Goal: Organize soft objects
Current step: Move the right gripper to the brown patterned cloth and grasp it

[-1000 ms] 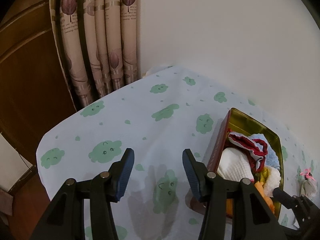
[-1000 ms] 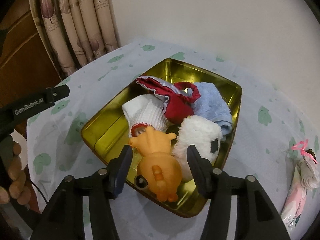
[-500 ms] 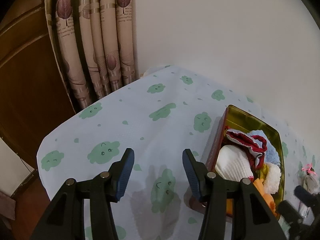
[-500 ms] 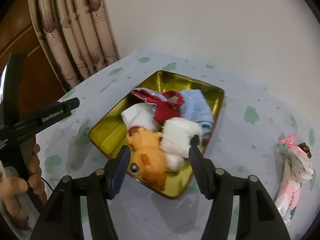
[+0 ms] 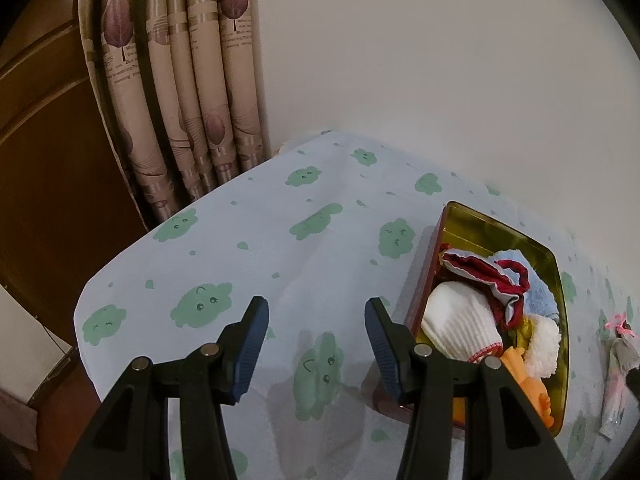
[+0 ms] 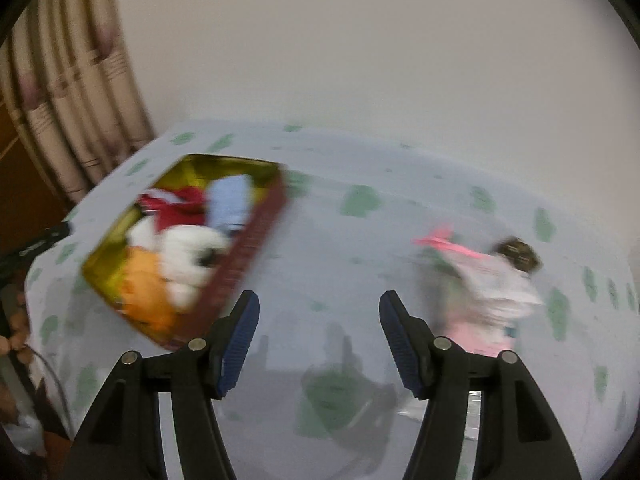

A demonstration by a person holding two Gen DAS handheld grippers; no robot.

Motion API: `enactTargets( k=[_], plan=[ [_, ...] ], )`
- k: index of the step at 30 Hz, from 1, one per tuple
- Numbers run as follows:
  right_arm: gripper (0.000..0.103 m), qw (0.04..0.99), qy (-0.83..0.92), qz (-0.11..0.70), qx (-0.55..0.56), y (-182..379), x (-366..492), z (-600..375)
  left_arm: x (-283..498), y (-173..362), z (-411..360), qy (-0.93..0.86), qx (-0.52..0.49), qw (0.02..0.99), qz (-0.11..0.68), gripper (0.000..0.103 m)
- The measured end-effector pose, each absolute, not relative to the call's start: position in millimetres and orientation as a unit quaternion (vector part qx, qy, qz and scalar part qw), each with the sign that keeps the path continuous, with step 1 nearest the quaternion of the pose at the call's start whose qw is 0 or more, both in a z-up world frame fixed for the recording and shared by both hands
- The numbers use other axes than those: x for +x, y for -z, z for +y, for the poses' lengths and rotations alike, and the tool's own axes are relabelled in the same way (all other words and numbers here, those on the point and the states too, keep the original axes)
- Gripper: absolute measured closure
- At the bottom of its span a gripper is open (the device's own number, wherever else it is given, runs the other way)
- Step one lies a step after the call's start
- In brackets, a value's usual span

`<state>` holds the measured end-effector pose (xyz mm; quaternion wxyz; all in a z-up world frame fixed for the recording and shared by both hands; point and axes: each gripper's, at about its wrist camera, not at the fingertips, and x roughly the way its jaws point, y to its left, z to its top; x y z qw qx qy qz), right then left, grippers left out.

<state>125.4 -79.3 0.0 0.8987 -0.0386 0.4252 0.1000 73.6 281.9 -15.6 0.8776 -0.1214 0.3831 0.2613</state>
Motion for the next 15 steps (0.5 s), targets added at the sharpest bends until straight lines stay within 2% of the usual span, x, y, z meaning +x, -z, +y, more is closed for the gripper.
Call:
enactTargets(
  k=[15],
  plan=[
    [0.038, 0.879, 0.028, 0.476, 0.029, 0.0, 201.7, -234.1, 78.1, 17.0, 274.3, -0.258, -0.100, 0.880, 0.385, 0.052]
  ],
)
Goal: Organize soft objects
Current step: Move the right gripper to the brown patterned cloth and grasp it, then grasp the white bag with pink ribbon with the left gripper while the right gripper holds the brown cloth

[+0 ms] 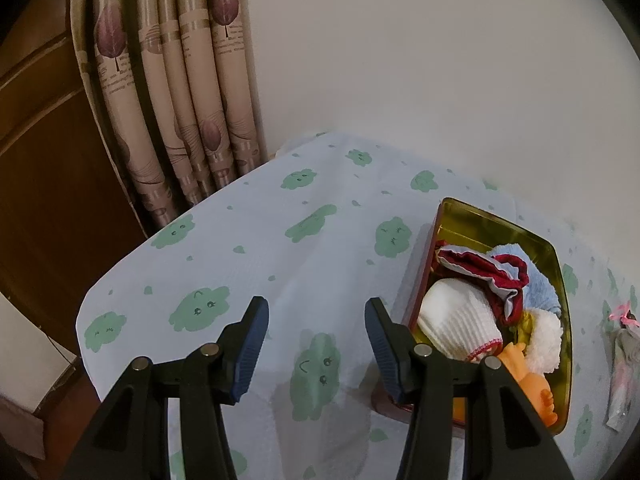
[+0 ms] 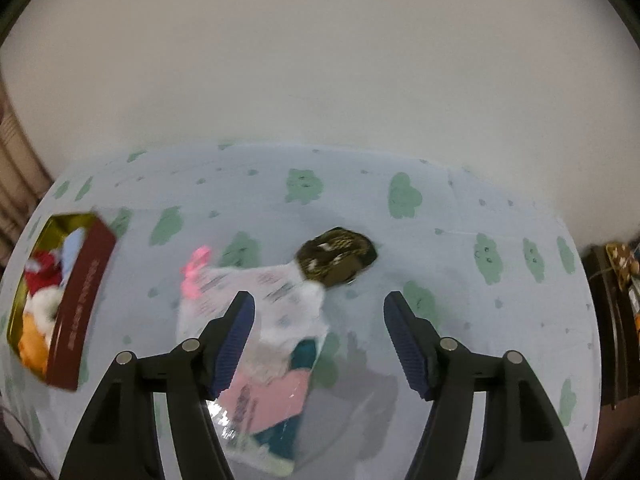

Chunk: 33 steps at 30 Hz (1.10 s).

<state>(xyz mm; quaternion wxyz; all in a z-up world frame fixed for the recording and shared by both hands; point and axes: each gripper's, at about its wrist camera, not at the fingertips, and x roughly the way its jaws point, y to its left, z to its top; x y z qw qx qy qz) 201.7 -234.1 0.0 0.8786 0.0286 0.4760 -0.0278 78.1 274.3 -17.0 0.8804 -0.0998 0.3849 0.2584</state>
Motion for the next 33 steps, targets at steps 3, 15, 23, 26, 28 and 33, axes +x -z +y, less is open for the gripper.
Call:
enactTargets(
  k=[3, 15, 23, 26, 28, 33],
  plan=[
    [0.038, 0.866, 0.026, 0.496, 0.055, 8.4, 222.9, -242.9, 80.2, 17.8, 273.2, -0.254, -0.095, 0.882, 0.385, 0.052],
    [0.033, 0.813, 0.059, 0.572, 0.093, 66.5, 287.0, -236.2, 89.6, 24.1, 269.4, -0.240, -0.082, 0.883, 0.395, 0.052],
    [0.066, 0.819, 0.087, 0.563, 0.075, 82.1, 290.7, -235.4, 91.2, 26.2, 267.9, -0.239, -0.080, 0.882, 0.398, 0.052],
    [0.073, 0.830, 0.077, 0.545, 0.093, 78.0, 284.5, -244.4, 90.7, 26.4, 267.4, -0.237, -0.079, 0.884, 0.396, 0.052],
    [0.076, 0.841, 0.078, 0.528, 0.090, 72.0, 276.3, -249.7, 90.7, 26.4, 265.9, -0.237, -0.075, 0.885, 0.395, 0.052],
    [0.077, 0.866, 0.061, 0.489, 0.088, 58.3, 241.0, -261.8, 92.1, 25.7, 255.0, -0.226, -0.056, 0.888, 0.396, 0.052]
  ],
)
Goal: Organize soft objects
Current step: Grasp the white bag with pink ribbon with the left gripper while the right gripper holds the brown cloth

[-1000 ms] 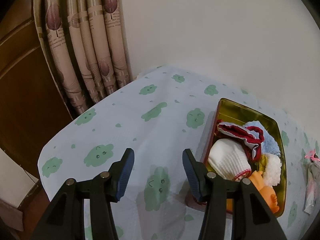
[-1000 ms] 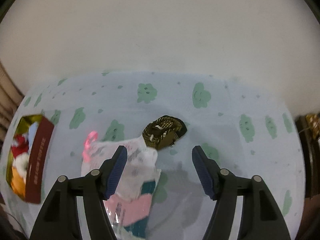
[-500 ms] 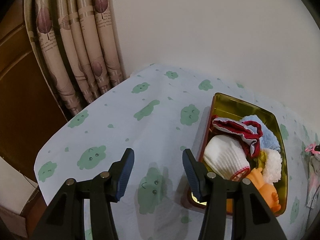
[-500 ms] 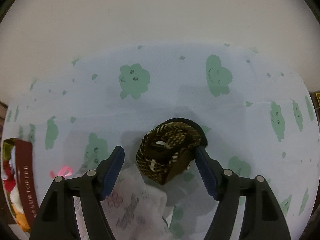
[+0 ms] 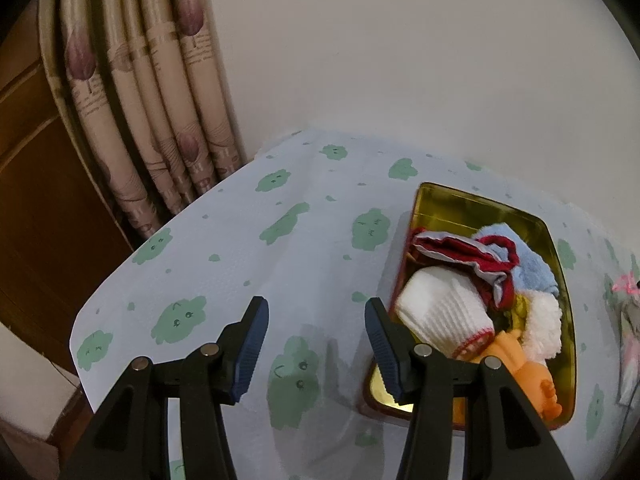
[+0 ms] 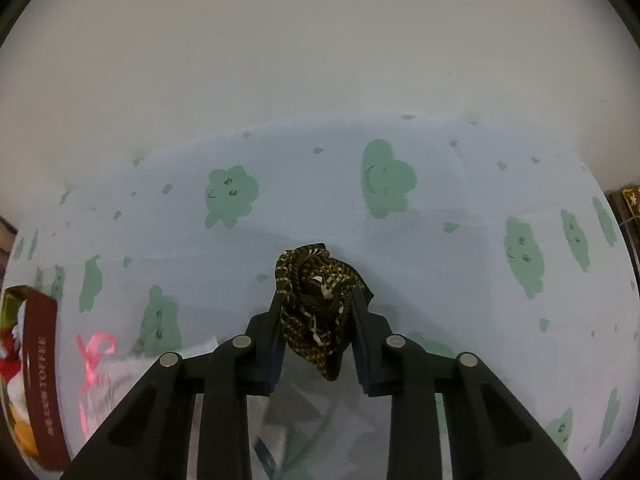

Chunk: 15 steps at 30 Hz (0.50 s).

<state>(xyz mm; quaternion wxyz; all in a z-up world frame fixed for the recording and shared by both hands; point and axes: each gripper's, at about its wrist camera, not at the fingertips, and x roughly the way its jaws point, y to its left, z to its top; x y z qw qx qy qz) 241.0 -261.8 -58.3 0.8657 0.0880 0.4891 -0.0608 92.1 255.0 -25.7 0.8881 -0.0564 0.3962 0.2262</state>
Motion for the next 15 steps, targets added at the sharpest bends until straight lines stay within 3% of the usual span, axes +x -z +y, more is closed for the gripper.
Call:
enactTargets(
  k=[12, 15],
  plan=[
    [0.077, 0.900, 0.059, 0.430, -0.033, 62.6, 150.2, -272.4, 111.3, 6.3, 165.0, -0.083, -0.021, 0.905, 0.417, 0.052],
    [0.077, 0.901, 0.058, 0.430, -0.027, 65.5, 137.0, -275.1, 125.4, -3.2, 136.2, -0.023, -0.035, 0.905, 0.424, 0.046]
  ],
)
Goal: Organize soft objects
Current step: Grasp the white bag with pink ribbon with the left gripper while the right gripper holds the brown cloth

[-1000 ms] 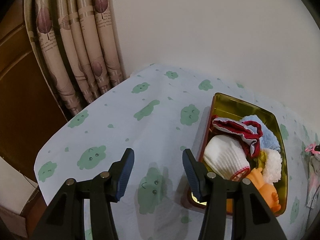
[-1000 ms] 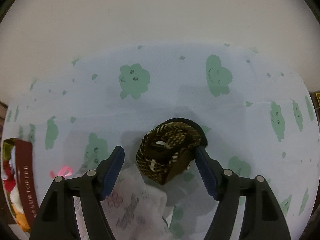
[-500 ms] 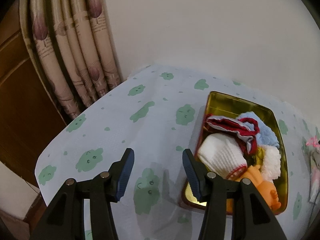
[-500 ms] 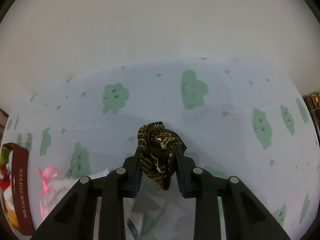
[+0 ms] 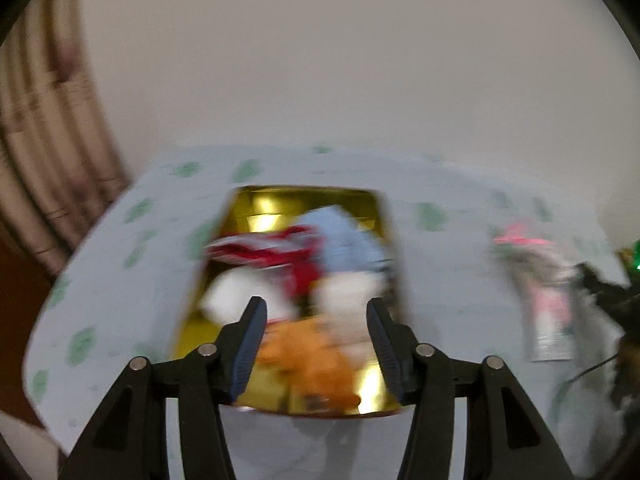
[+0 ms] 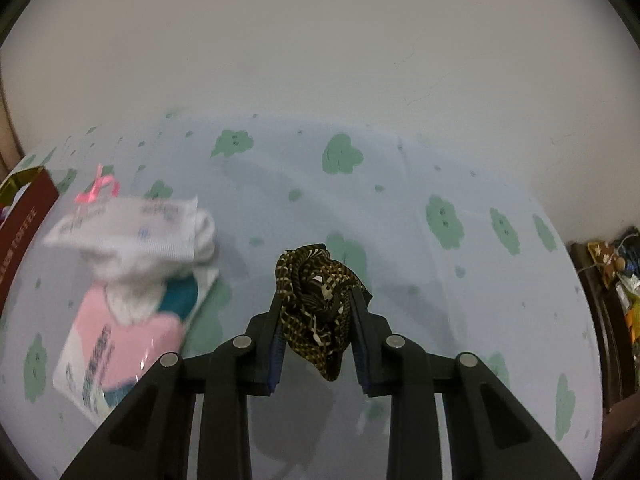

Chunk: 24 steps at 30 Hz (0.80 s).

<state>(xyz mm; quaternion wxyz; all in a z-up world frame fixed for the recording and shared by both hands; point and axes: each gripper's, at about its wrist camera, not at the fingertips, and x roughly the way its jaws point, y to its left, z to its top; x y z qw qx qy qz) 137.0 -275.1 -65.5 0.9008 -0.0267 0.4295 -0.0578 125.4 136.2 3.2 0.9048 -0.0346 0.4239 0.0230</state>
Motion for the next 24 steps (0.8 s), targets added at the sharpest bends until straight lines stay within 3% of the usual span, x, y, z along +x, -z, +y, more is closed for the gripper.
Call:
enactTargets(
  k=[11, 24],
  plan=[
    [0.079, 0.901, 0.067, 0.428, 0.025, 86.2, 107.8, -302.4, 204.9, 9.5, 28.3, 0.158, -0.162, 0.828, 0.513, 0.045],
    [0.080, 0.899, 0.062, 0.432, 0.035, 88.4, 108.9, -304.5, 265.7, 60.1, -28.1, 0.172, -0.280, 0.744, 0.582, 0.045]
  ],
)
